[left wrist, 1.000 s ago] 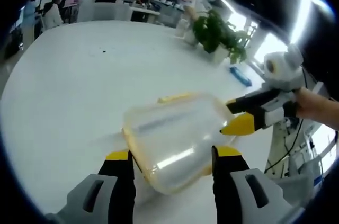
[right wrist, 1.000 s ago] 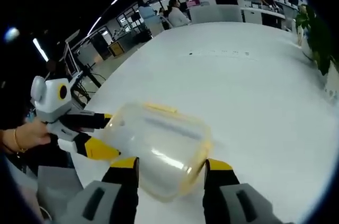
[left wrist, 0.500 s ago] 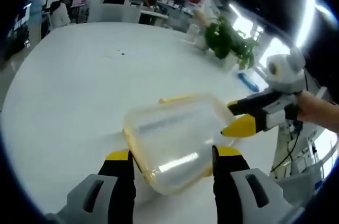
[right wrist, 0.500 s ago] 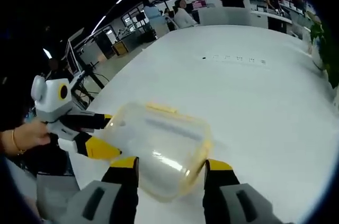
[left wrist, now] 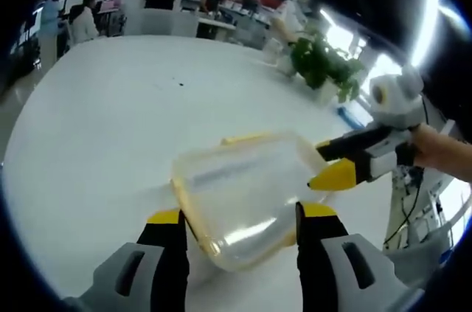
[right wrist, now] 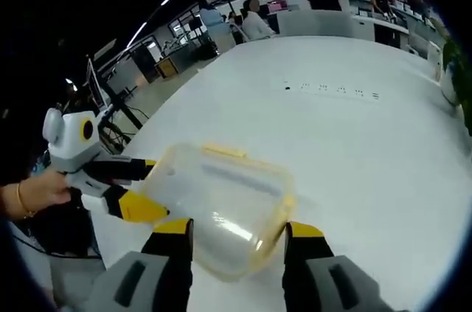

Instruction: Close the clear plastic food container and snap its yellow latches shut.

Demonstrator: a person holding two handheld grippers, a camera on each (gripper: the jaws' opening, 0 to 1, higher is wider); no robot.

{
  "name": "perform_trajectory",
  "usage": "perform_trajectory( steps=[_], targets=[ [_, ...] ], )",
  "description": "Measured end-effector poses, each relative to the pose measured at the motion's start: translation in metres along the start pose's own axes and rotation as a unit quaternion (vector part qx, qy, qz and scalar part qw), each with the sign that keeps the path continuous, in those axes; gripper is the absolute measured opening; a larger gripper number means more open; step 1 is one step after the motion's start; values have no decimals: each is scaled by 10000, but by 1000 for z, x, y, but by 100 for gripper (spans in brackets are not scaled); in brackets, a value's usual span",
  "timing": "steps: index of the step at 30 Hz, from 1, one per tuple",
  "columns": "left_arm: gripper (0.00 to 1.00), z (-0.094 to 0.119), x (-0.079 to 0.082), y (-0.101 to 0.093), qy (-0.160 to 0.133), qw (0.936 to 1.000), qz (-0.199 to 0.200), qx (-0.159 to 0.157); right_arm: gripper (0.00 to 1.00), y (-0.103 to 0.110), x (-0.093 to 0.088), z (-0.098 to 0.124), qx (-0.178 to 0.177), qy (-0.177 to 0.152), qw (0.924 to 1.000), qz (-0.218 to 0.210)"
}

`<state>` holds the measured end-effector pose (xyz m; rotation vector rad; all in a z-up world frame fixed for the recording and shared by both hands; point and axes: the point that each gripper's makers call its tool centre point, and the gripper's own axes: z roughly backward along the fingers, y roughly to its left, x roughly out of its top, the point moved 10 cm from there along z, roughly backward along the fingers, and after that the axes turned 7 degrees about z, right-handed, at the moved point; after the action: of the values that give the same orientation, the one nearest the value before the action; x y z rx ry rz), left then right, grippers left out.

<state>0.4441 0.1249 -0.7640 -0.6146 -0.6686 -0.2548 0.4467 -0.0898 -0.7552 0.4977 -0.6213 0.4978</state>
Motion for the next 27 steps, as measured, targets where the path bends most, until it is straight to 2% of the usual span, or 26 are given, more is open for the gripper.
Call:
perform_trajectory(
  steps=[17,23,27],
  targets=[
    [57,-3,2,4,-187,9998,19,-6,47,-1,2,-2,-62,-129,9999,-75],
    [58,-2,-2,3,-375,9992,151,49,48,0,2,-1,-140,-167,9997,-69],
    [58,-2,-1,2,-400,9990,184,80,51,2,5,-4,-143,-112,9998,-34]
  ],
)
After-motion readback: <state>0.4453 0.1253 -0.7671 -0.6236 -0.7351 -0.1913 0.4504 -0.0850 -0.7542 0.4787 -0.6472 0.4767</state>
